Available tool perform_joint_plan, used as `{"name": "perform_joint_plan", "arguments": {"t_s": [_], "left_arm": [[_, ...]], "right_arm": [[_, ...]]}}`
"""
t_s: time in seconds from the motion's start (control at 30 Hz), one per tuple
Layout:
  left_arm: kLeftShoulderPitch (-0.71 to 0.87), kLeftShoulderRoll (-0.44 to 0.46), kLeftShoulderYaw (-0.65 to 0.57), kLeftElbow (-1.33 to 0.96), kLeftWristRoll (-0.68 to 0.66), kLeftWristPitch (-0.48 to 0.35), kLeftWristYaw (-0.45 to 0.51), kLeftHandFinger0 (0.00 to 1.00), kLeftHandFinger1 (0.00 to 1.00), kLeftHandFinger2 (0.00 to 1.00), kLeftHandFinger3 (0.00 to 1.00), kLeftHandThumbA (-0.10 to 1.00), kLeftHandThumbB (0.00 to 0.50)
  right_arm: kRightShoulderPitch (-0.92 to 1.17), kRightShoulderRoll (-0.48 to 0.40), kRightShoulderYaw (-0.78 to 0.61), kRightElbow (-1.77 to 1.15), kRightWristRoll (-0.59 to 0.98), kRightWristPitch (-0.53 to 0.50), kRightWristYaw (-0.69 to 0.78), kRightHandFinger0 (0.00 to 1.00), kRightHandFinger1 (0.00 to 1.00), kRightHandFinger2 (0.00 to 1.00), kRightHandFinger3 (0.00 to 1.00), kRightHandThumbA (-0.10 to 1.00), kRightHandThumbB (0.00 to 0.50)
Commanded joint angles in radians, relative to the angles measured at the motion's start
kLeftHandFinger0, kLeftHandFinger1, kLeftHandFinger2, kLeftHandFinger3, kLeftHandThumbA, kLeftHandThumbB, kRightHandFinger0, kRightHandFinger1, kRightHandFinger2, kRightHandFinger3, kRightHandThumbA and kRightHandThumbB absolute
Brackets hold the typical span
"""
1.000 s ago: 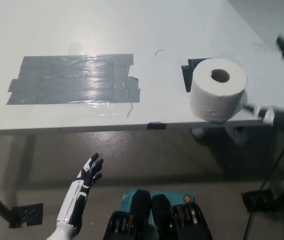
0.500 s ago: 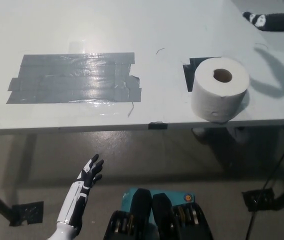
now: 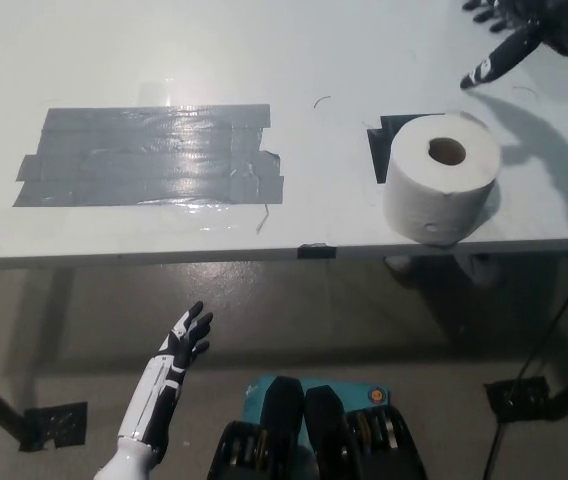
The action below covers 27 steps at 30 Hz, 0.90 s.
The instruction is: A toilet paper roll is kept on the black spot on the desk infront of the robot and the robot inserts its right thumb into the hole in the centre to grab the roll. Then it passes the roll to a person.
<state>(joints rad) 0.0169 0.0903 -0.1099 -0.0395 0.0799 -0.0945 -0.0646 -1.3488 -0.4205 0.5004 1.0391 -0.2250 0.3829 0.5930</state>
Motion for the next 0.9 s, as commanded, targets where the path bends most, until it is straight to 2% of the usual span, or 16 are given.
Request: {"name": "perform_joint_plan", "arguments": {"t_s": [0.0,0.03,0.07,0.1,0.17,0.27,0.43,0.57,0.87], "left_arm": [[-0.029,0.006,-0.004,-0.052,0.011,-0.017,-0.012,1.0,1.0,1.0,1.0,1.0,0.25],[-0.029,0.006,-0.004,-0.054,0.01,-0.013,-0.013,1.0,1.0,1.0,1.0,1.0,0.25],[-0.029,0.006,-0.004,-0.056,0.013,-0.01,-0.013,1.0,1.0,1.0,1.0,1.0,0.249],[-0.028,0.006,-0.004,-0.056,0.013,-0.01,-0.013,1.0,1.0,1.0,1.0,1.0,0.246],[-0.029,0.006,-0.004,-0.055,0.011,-0.013,-0.015,1.0,1.0,1.0,1.0,1.0,0.234],[-0.033,0.005,-0.005,-0.053,0.014,-0.017,-0.016,1.0,1.0,1.0,1.0,1.0,0.245],[-0.037,0.005,-0.006,-0.054,0.014,-0.016,-0.017,1.0,1.0,1.0,1.0,1.0,0.228],[-0.044,0.006,-0.006,-0.052,0.009,-0.016,-0.021,1.0,1.0,1.0,1.0,1.0,0.221],[-0.042,0.007,-0.004,-0.056,0.012,-0.012,-0.023,1.0,1.0,1.0,1.0,1.0,0.226]], "right_arm": [[-0.151,0.012,0.055,0.078,-0.059,-0.053,0.18,1.0,1.0,1.0,1.0,0.92,0.325],[-0.157,0.016,0.061,0.086,-0.059,-0.057,0.189,1.0,1.0,1.0,1.0,0.93,0.324],[-0.163,0.019,0.08,0.098,-0.074,-0.095,0.199,1.0,1.0,1.0,1.0,1.0,0.327],[-0.169,0.026,0.085,0.108,-0.078,-0.097,0.203,1.0,1.0,1.0,1.0,1.0,0.347],[-0.179,0.037,0.087,0.136,-0.076,-0.121,0.22,1.0,1.0,1.0,1.0,1.0,0.324],[-0.195,0.059,0.08,0.186,-0.075,-0.124,0.237,1.0,1.0,1.0,1.0,1.0,0.327],[-0.209,0.089,0.07,0.23,-0.087,-0.104,0.236,1.0,1.0,1.0,1.0,1.0,0.413],[-0.196,0.093,0.065,0.22,-0.102,-0.115,0.195,1.0,1.0,1.0,1.0,1.0,0.433],[-0.177,0.098,0.088,0.231,-0.154,-0.128,0.169,1.0,1.0,1.0,1.0,1.0,0.391]]}}
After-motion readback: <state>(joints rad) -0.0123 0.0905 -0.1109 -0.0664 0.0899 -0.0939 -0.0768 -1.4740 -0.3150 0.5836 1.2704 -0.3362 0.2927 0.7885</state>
